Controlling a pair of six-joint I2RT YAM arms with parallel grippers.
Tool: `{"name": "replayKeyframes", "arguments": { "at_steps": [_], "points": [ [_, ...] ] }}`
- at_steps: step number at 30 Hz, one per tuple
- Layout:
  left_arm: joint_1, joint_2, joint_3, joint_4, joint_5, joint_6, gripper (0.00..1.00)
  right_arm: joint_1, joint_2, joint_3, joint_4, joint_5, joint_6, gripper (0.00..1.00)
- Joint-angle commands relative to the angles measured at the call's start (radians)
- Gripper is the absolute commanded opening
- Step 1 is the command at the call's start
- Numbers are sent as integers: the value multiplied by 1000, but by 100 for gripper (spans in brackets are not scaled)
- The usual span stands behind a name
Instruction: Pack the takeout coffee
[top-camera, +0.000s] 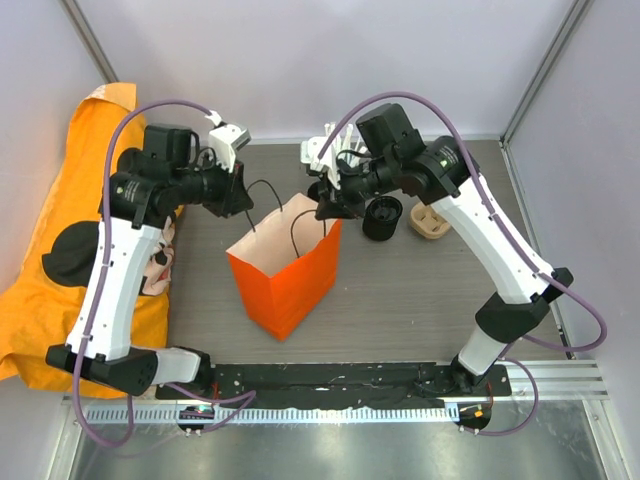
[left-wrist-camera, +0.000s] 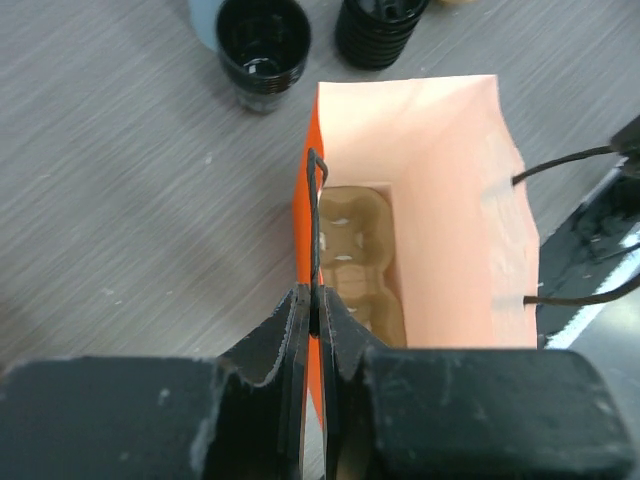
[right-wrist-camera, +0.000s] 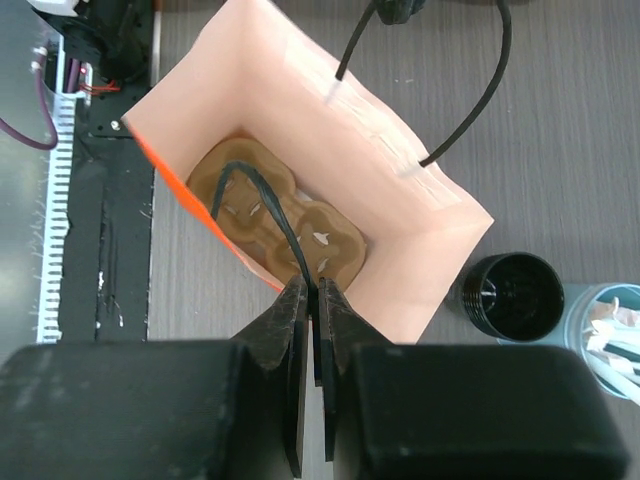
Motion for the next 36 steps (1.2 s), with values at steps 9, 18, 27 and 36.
{"name": "replayKeyframes", "arguments": {
  "at_steps": [9, 18, 27, 36],
  "points": [
    [7, -117, 10, 15, -308, 90, 9, 94, 77, 57, 168, 73, 122, 11],
    [10, -143, -58, 118, -535, 79, 8, 102, 185, 196, 243, 120, 136, 10],
    [35, -135, -128, 230, -672, 54, 8, 103, 266, 270, 295, 153, 150, 10],
    [64, -130, -158, 309, -787, 24, 8, 103, 323, 308, 344, 165, 166, 9]
  ]
}}
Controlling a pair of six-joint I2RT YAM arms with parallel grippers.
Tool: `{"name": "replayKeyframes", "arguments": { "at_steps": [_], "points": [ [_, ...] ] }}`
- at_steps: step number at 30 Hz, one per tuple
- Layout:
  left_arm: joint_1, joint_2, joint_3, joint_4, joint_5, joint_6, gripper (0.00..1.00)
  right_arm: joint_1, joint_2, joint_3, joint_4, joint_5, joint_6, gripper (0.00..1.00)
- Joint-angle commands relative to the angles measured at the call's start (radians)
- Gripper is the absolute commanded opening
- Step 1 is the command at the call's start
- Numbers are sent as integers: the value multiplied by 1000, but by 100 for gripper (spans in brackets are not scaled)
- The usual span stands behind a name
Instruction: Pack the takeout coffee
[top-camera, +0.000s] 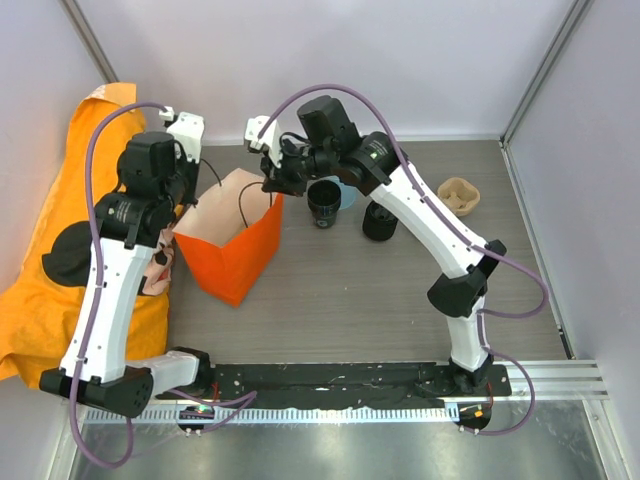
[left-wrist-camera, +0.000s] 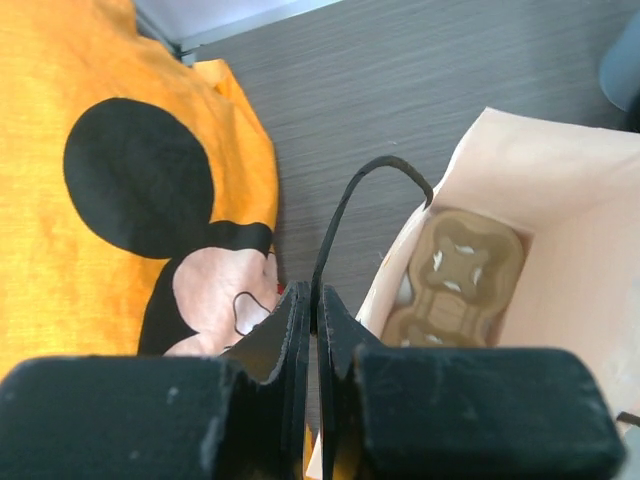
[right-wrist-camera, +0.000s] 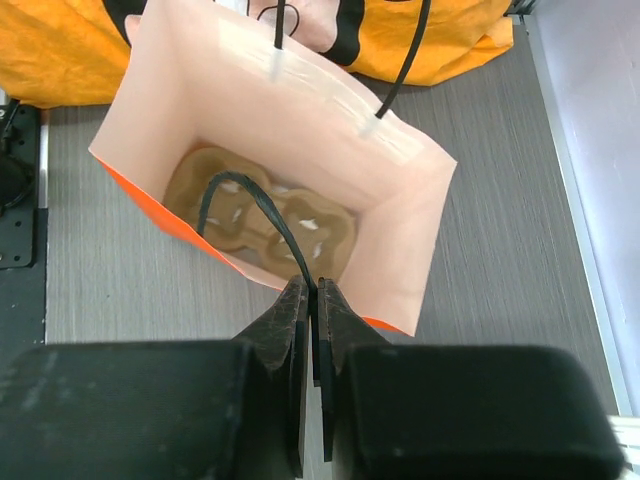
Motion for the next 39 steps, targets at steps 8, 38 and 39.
{"name": "replayKeyframes", "arguments": {
  "at_steps": [8, 38, 39],
  "points": [
    [58, 10, -56, 203, -64, -48, 8, 3, 82, 112, 128, 55, 13, 8],
    [139, 246, 29, 539, 8, -45, 9, -105, 257, 301, 279, 178, 145, 4],
    [142, 250, 34, 548, 11, -50, 9, -105, 262, 309, 282, 178, 148, 5]
  ]
}}
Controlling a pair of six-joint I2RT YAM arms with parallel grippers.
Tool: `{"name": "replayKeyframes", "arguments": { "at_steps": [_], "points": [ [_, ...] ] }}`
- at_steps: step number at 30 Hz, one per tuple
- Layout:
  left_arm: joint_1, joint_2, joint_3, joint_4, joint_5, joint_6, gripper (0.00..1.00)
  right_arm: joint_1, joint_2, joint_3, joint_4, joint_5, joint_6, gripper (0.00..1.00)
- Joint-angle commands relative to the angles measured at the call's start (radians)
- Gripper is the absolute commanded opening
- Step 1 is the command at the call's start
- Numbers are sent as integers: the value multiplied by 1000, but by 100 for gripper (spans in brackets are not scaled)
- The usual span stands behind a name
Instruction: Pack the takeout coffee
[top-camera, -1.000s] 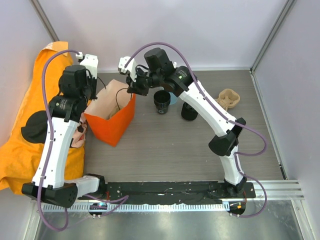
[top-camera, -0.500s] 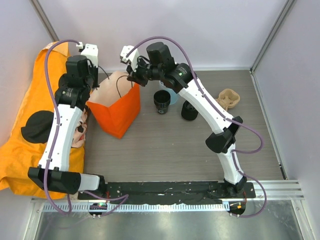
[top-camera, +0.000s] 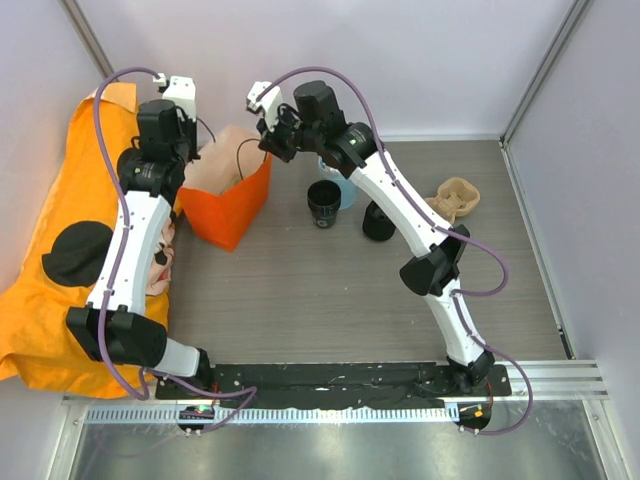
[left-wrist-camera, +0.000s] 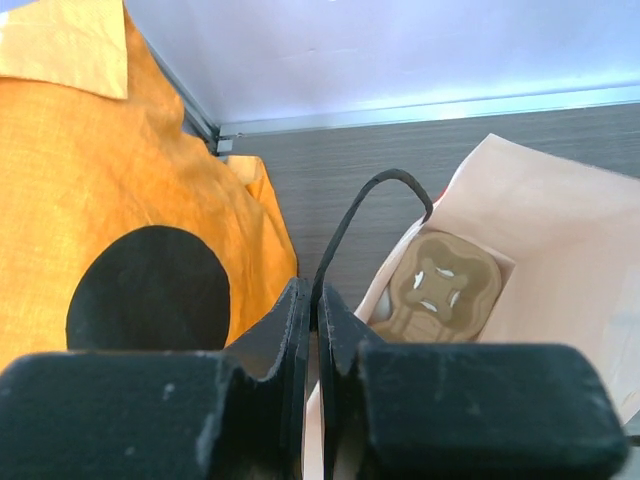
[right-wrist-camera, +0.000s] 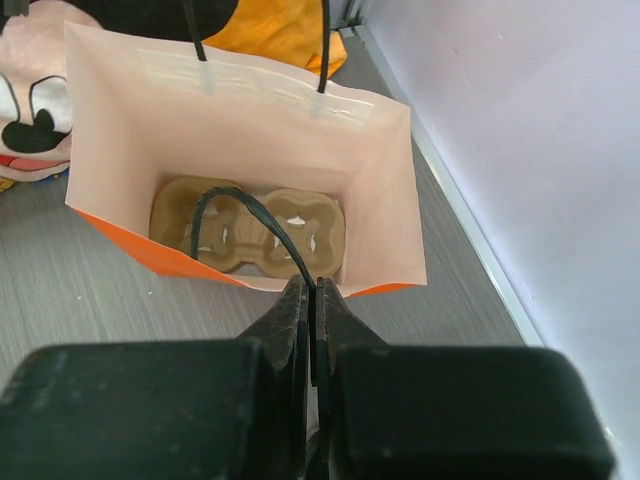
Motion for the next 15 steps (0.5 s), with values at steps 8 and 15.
{"name": "replayKeyframes", "arguments": {
  "at_steps": [8, 15],
  "points": [
    [48, 53, 40, 122, 52, -48, 11, -11, 10, 89, 78, 27, 46, 5],
    [49, 61, 35, 128, 68, -58, 44, -13, 13, 86, 73, 29, 45, 38]
  ]
}}
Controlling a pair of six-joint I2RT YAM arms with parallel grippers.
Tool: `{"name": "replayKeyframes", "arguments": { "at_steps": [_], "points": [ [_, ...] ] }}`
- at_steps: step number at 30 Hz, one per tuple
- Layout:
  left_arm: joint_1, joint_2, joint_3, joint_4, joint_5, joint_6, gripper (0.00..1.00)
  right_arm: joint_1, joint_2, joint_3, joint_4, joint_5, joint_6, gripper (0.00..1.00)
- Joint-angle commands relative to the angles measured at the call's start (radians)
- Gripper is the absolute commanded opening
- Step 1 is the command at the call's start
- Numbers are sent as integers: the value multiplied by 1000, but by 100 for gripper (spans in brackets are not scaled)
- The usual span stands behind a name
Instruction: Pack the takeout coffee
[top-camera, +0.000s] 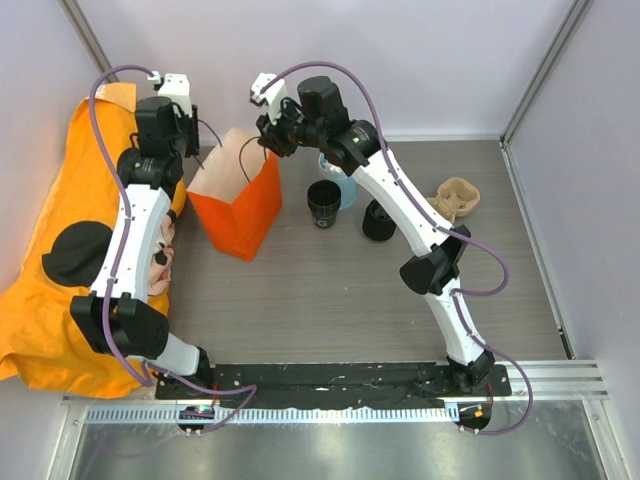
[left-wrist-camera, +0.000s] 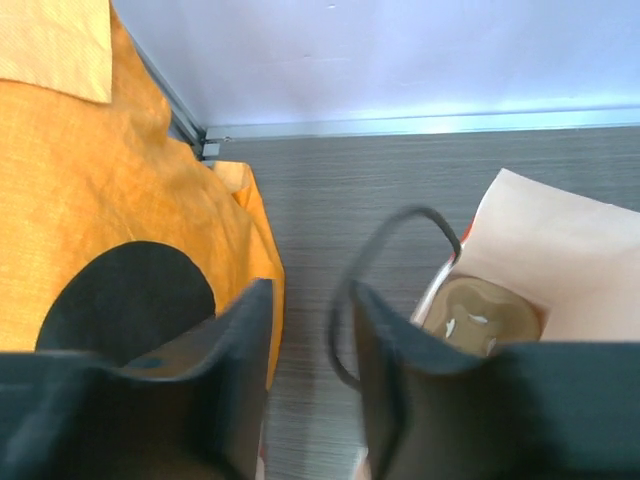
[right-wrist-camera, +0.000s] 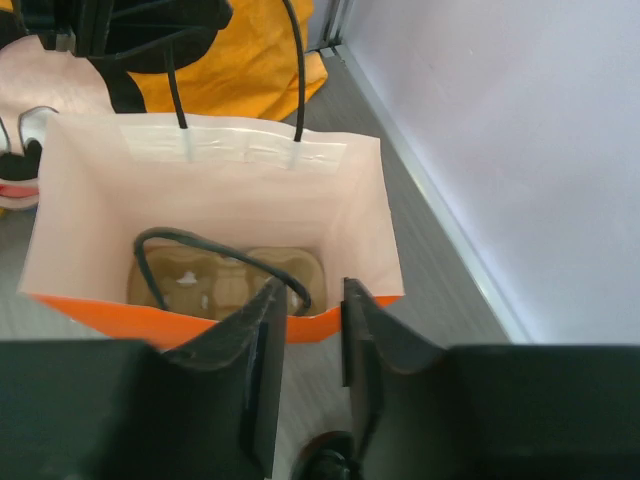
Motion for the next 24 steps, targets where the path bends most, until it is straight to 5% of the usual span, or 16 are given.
{"name": "replayKeyframes", "arguments": {
  "at_steps": [1, 2, 5, 7, 12, 17, 24],
  "points": [
    [8, -1, 28, 71, 25, -25, 58, 1, -6, 47, 51, 6, 12, 46],
    [8, -2, 34, 70, 27, -27, 63, 1, -7, 53, 40, 3, 13, 63],
    [8, -4, 77, 42, 31, -30, 79, 1, -26, 91, 12, -23, 26, 93],
    [9, -13, 122, 13, 45, -31, 84, 2, -50, 119, 0, -35, 32, 100],
    [8, -41, 243, -77, 103, -47, 92, 1, -118, 125, -63, -101, 39, 100],
    [3, -83, 332, -232, 466, 27, 100, -82, -233, 22, -121, -198, 76, 100],
    [-250, -85, 370, -530, 585, 312, 100, -364, -527, -367, -121, -350, 84, 100]
  ]
}}
